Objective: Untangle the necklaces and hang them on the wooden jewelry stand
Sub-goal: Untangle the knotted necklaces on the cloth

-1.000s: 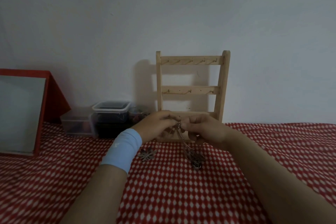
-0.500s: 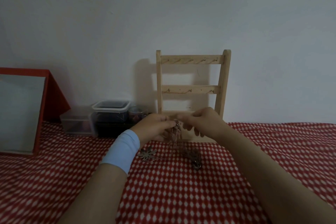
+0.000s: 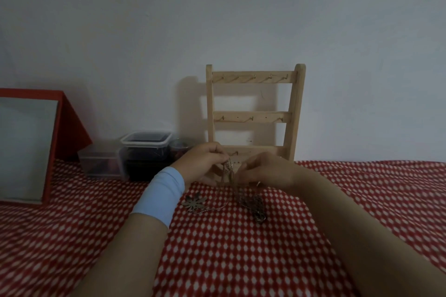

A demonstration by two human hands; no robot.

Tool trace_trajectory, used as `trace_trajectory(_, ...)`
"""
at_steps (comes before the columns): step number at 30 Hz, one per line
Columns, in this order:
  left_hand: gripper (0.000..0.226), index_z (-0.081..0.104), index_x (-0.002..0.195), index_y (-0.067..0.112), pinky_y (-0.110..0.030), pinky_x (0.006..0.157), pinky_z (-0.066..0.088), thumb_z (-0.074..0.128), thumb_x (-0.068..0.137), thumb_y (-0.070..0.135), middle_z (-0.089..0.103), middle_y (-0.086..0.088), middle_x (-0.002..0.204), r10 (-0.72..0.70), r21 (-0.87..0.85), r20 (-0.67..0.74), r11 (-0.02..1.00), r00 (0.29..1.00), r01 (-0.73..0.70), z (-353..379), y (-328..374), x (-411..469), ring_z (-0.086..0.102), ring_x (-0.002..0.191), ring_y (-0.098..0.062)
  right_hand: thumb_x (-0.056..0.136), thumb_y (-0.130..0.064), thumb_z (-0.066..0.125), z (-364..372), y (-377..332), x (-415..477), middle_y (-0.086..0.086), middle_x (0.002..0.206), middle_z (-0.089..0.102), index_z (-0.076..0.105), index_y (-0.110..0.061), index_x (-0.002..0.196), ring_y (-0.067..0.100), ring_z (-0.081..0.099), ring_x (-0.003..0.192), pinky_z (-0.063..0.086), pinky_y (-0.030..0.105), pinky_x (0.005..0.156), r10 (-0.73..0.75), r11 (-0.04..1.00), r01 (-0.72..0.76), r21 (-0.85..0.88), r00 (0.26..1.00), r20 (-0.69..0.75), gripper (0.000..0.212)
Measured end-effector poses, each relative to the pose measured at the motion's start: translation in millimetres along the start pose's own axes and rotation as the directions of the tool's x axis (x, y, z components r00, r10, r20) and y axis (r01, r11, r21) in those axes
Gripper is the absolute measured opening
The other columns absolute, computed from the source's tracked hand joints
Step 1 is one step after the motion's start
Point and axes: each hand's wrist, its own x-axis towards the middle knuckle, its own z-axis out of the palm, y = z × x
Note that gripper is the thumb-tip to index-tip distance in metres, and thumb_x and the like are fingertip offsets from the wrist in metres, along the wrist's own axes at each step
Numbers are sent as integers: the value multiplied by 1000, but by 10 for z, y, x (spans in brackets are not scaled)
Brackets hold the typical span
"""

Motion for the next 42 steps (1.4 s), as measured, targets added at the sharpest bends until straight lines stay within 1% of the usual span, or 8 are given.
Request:
trace_trajectory(6, 15, 64, 91, 18, -36, 80, 58, 54, 99, 25, 71, 0, 84, 119, 57, 16, 991, 993, -120, 17, -19, 7, 68, 80, -16, 94, -51, 63, 7, -39, -1, -1, 101, 77, 77, -21, 103, 17, 70, 91, 57, 31, 80, 37, 999, -37, -14, 999, -14, 35)
trace_trajectory(12, 20, 64, 91, 22, -32, 86, 50, 48, 100, 29, 69, -2, 94, 177, 228, 3, 958, 984, -173, 52, 69, -9, 63, 90, -17, 89, -36, 75, 1, -72, 2, -12, 78, 77, 82, -19, 94, 6, 65, 71, 55, 26, 72, -52, 988, 74, 133, 985, -163, 19)
trace_trajectory(19, 37, 73, 108, 23, -46, 106, 43, 55, 91, 51, 72, -3, 114, -7, -67, 39, 998, 999, 10, 89, -40, 12, 64, 110, -23, 93, -27, 72, -99, -35, -36, -6, 93, 80, 81, -16, 98, 11, 67, 75, 53, 28, 74, 28, 993, -15, 120, 993, -114, 15)
trace_trajectory(24, 25, 70, 90, 13, -35, 93, 49, 71, 85, 38, 71, -6, 91, 30, 193, 41, 980, 999, -37, 40, -61, 35, 67, 87, -17, 100, -25, 48, -104, -1, 11, 7, 90, 77, 70, -7, 92, 21, 68, 84, 55, 41, 88, 40, 928, 43, 369, 976, -214, 30)
trace_trajectory(27, 41, 65, 110, -5, -44, 99, 51, 70, 85, 26, 71, -19, 109, 52, -85, -1, 995, 999, -52, 11, -94, 32, 69, 100, -29, 101, -23, 36, -95, -11, 33, 6, 74, 64, 53, -13, 80, 25, 62, 76, 52, 45, 86, 0, 767, 88, 636, 990, -138, 29)
trace_trajectory(30, 23, 60, 111, -13, -32, 81, 60, 55, 94, 2, 69, -24, 107, 66, -440, -49, 894, 997, -81, 78, -21, 34, 70, 90, -23, 103, -22, 39, -81, -44, 33, 0, 64, 43, 45, -16, 78, 19, 48, 59, 53, 38, 71, -80, 661, 101, 743, 995, -64, 26)
trace_trajectory(36, 16, 63, 90, -2, -26, 60, 59, 48, 94, -2, 70, -11, 79, 88, -555, -93, 823, 992, -125, 80, 64, -10, 70, 68, -17, 100, -32, 61, -141, 2, -15, -1, 66, 47, 57, -12, 80, 15, 49, 60, 48, 30, 66, -84, 973, 116, 202, 984, -157, 29)
trace_trajectory(42, 24, 67, 71, 11, -34, 70, 56, 69, 87, 29, 70, -7, 79, 22, -219, -66, 975, 998, -36, 48, -45, 18, 66, 70, -17, 91, -30, 74, -151, 46, 26, -3, 66, 70, 76, -11, 76, 5, 60, 59, 53, 19, 60, -78, 990, 28, -136, 922, -380, 25)
